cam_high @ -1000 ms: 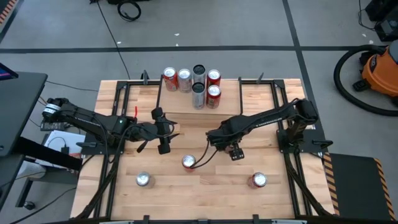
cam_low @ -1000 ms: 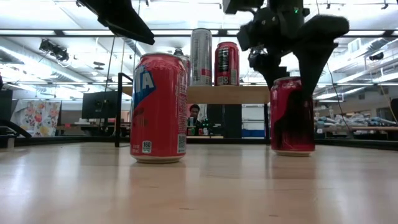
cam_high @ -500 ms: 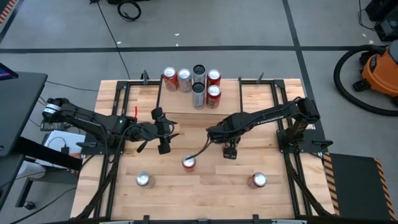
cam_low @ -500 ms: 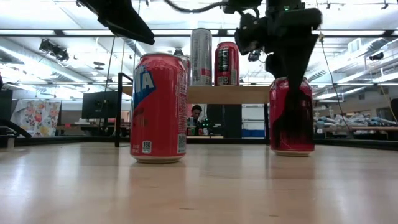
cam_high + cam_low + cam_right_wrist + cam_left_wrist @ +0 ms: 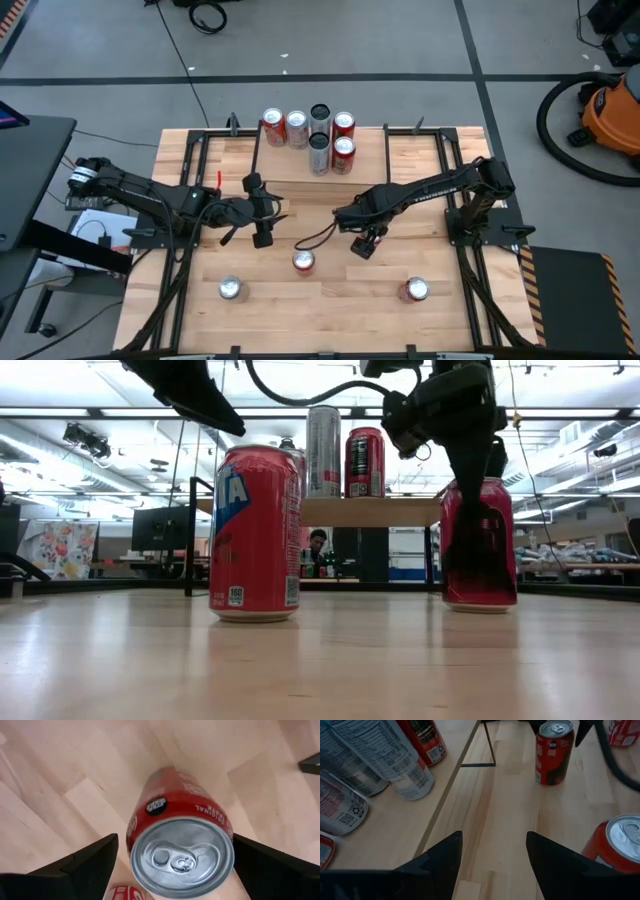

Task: Place canned beverage on shelf
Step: Put the top red and white soda can on the shelf

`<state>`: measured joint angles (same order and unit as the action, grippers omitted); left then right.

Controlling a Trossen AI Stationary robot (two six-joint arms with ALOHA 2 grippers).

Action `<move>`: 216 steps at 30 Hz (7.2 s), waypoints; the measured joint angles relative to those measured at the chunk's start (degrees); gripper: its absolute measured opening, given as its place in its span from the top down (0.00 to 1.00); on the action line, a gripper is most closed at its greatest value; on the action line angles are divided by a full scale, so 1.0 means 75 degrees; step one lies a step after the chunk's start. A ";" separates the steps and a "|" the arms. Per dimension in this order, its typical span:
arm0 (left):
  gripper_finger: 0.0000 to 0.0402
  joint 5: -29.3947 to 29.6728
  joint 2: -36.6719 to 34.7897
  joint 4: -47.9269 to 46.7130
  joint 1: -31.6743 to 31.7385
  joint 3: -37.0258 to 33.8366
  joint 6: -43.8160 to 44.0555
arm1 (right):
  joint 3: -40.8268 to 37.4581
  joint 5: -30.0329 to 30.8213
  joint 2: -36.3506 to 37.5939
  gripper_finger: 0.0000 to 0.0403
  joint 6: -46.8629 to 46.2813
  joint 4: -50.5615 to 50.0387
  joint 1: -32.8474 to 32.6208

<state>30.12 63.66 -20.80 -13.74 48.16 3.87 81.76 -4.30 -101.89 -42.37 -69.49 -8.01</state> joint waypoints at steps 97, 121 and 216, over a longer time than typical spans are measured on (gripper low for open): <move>0.43 -0.0001 0.0000 -0.0411 0.0006 -0.0003 0.1178 | -0.0099 0.1078 -0.0152 0.16 0.9466 0.1456 -0.0060; 0.43 -0.0001 0.0000 -0.0411 0.0000 -0.0003 0.1210 | 0.0191 0.0750 -0.0160 0.06 0.4876 0.1398 0.0780; 0.43 -0.0109 0.0003 -0.0578 0.0000 -0.0003 0.1472 | -0.0085 0.0900 -0.0157 0.10 0.6879 0.1103 0.0705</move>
<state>29.30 63.68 -25.13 -13.74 48.14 14.92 81.12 2.45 -103.07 9.22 -61.22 -2.72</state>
